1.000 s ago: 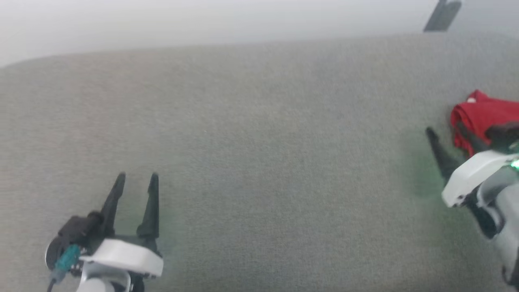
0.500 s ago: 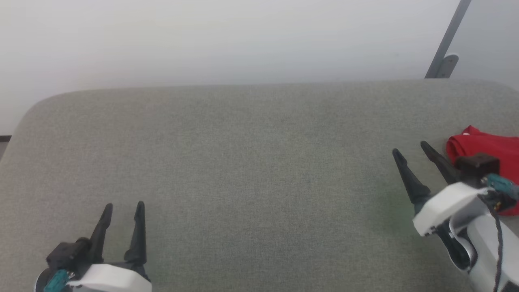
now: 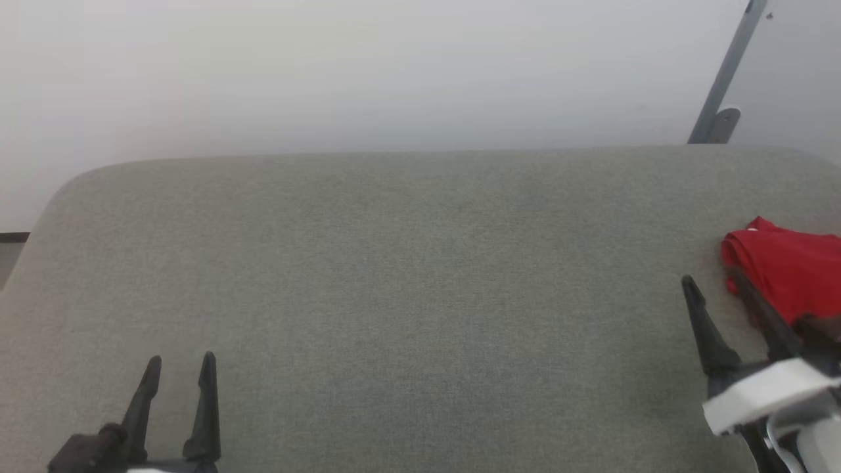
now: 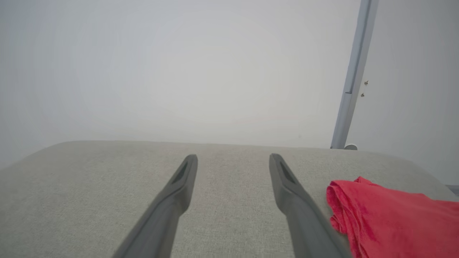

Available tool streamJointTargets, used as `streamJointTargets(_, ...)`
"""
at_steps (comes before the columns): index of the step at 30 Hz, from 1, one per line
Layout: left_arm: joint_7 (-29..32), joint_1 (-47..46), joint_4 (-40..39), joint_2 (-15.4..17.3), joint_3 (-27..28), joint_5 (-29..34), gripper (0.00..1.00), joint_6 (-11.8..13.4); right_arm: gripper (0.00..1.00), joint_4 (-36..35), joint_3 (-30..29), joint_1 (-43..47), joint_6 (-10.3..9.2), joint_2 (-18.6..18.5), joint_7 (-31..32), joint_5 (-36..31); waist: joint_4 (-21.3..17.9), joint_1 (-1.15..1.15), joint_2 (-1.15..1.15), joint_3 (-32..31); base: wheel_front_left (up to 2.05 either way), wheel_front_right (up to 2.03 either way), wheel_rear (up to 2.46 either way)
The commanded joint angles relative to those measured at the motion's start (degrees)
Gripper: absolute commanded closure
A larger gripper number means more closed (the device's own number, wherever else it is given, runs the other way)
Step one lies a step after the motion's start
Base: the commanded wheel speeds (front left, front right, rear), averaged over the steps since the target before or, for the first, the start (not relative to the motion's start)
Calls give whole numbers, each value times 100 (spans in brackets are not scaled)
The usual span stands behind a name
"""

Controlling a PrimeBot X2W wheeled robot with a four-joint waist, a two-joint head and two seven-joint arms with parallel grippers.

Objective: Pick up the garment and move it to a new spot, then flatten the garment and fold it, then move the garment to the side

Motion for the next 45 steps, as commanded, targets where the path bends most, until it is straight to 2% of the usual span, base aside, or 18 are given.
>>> streamJointTargets(1,-23,124,-106,-17,10,62,0,-9,0,-121,-92,166,-7,26,-27,-66,39,0,0,-15,0,0,0)
streamJointTargets(8,-23,587,-593,16,-35,83,0,-8,0,-617,-610,912,-7,116,-29,-102,177,0,0,-63,0,0,0)
streamJointTargets(17,-23,817,-800,-73,-68,78,0,-8,0,-1297,-1156,1618,-4,489,85,-196,289,0,0,-139,0,0,0)
streamJointTargets(28,-24,748,-754,-51,-110,75,0,-8,0,-1585,-1218,1654,-4,575,269,-286,257,0,0,-167,0,0,0)
streamJointTargets(45,-23,717,-836,-101,-105,16,0,-9,0,-1624,-1156,1573,-4,709,295,-260,168,0,0,-135,0,0,0)
